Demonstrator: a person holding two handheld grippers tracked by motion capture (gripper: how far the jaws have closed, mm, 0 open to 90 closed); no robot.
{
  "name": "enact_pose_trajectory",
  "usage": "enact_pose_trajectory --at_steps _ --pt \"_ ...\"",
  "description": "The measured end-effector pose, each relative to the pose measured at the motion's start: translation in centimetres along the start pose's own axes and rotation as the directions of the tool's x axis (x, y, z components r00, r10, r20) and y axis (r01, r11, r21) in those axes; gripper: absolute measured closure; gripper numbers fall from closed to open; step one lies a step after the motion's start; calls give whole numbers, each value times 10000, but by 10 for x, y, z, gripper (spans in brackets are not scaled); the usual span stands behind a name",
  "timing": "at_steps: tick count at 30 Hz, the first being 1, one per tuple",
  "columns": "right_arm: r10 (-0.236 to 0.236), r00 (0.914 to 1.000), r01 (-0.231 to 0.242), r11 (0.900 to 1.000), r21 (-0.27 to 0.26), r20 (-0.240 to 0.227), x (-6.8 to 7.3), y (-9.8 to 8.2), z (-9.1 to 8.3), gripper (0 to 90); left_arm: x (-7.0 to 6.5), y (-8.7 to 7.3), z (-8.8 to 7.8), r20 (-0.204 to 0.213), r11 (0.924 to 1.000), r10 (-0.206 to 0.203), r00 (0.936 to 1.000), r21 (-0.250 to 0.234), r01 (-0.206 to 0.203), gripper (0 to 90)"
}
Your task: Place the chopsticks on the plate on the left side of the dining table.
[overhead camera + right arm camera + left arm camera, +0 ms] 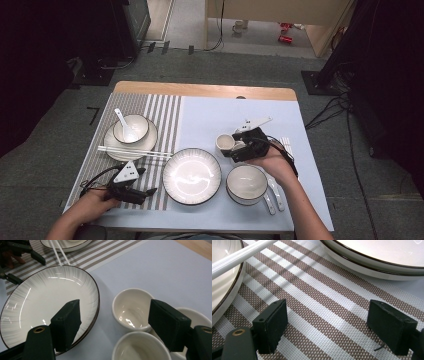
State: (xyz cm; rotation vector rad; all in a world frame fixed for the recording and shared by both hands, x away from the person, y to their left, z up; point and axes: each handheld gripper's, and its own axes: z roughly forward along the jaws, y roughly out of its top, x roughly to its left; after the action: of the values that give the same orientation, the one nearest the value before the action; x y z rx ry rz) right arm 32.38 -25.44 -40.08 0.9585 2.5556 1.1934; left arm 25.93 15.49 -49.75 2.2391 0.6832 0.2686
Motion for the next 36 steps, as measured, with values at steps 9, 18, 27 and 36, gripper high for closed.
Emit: enact_pose_trajectory --at_steps 9,18,27,36 --pt "250 9994 -247 9996 -123 244 -8 -13 -13 264 0 0 0 -2 10000 -4 10000 0 4 168" --pt "364 9980 -355 9992 -181 517 -14 -25 -23 271 0 0 0 2 10000 -9 10000 -2 9 169" --pt "487 9957 -469 9986 -255 791 -21 -37 -33 274 0 0 0 2 10000 -11 10000 -6 11 169" --pt "785 9909 -764 9968 -232 1092 -27 -53 -40 275 0 0 0 -1 10000 -6 10000 -4 6 169"
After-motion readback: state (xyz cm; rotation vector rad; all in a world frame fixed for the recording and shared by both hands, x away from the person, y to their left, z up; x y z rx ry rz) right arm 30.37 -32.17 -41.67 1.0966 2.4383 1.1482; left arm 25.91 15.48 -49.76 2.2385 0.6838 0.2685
